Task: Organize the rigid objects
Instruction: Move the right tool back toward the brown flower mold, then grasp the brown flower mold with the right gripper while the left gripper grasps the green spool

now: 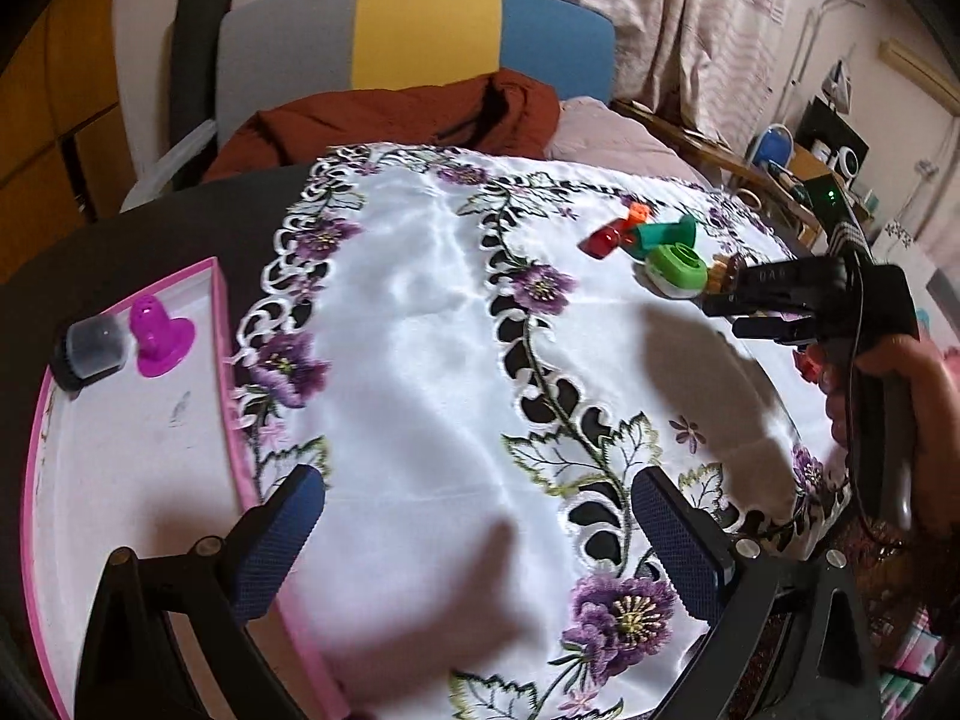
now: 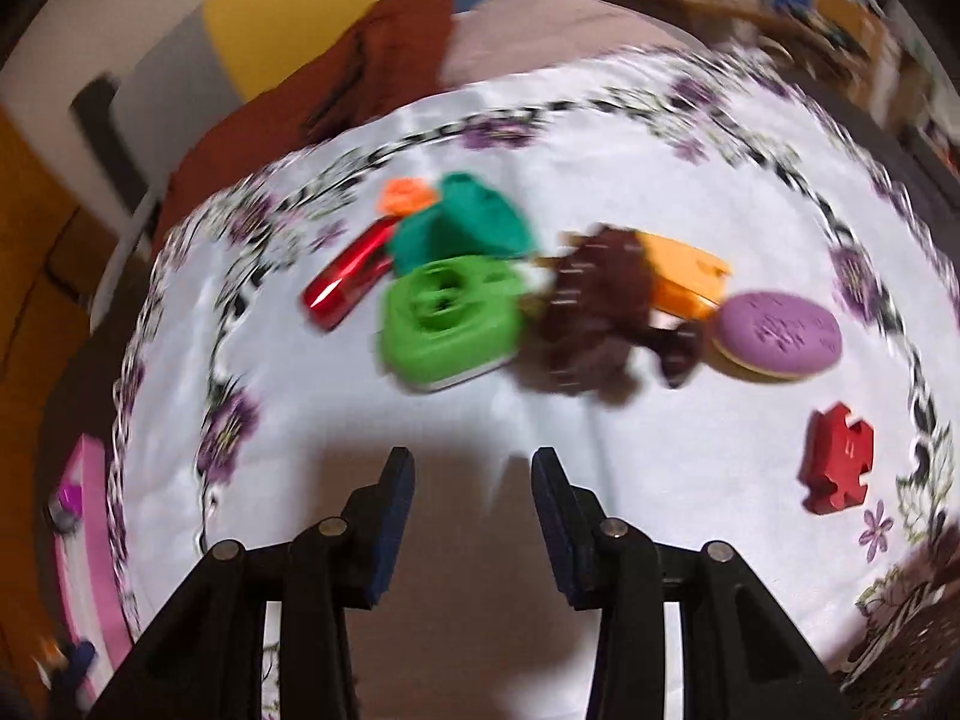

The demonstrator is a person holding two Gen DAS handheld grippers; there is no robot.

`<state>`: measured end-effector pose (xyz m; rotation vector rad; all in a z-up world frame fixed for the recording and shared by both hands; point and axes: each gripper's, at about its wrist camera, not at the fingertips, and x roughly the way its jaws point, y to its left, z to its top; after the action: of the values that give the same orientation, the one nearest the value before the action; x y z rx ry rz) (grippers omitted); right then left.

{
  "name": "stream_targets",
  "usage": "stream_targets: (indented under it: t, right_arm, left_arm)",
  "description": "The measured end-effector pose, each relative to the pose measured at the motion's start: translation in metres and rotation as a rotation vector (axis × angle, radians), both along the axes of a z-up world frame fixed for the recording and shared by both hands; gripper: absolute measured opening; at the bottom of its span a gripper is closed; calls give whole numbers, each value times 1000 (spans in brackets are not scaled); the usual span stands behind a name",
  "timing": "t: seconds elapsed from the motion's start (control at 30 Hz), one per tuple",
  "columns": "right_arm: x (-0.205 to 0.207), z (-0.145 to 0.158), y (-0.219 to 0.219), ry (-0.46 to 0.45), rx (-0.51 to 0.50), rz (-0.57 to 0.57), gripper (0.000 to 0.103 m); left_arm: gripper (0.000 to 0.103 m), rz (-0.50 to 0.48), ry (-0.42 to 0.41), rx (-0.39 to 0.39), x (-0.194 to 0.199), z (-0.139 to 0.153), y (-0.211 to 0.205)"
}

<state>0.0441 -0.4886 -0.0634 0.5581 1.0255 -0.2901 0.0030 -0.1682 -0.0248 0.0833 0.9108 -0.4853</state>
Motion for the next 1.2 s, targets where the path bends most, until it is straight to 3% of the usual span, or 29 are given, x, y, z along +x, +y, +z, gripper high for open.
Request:
stream_targets:
  t: [0.17,0.33,0.4,0.6,0.83,1.2]
  right_arm:
    - [-15,-2,-35,-77,124,-162,41]
    - [-26,-8,-60,-84,188,-296,41]
    - [-25,-7,-64,-96,200,-299,39]
    - [-17,8,-80,-137,113,-305,30]
    - [-19,-5,-91,-172,254,-327,30]
    - [-20,-5,-83,-195,313,-284,30]
  left_arm:
    - [103,-5,17,1,0,-5,-7]
    - [103,-5,22,5,-1,-8,-11]
    - [103,-13,26,5,-1,-9,-13]
    - [103,-23,26,20,0,-11,-21]
    - [103,-36,31,29,11,-11,-41]
    - [103,-75,4,26,32,-4,-88]
